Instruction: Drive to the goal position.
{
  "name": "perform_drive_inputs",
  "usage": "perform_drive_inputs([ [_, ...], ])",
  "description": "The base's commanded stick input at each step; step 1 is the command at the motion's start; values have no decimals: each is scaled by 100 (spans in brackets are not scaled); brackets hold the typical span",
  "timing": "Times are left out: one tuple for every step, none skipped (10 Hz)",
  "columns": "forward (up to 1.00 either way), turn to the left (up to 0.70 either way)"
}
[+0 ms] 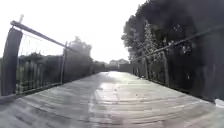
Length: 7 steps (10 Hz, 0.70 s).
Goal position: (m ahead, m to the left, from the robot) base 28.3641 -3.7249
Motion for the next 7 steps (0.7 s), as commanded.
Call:
perform_drive_inputs([
  [100, 0],
  [100, 0],
  [100, 0],
  [100, 0],
  [100, 0],
  [100, 0],
  [100, 0],
])
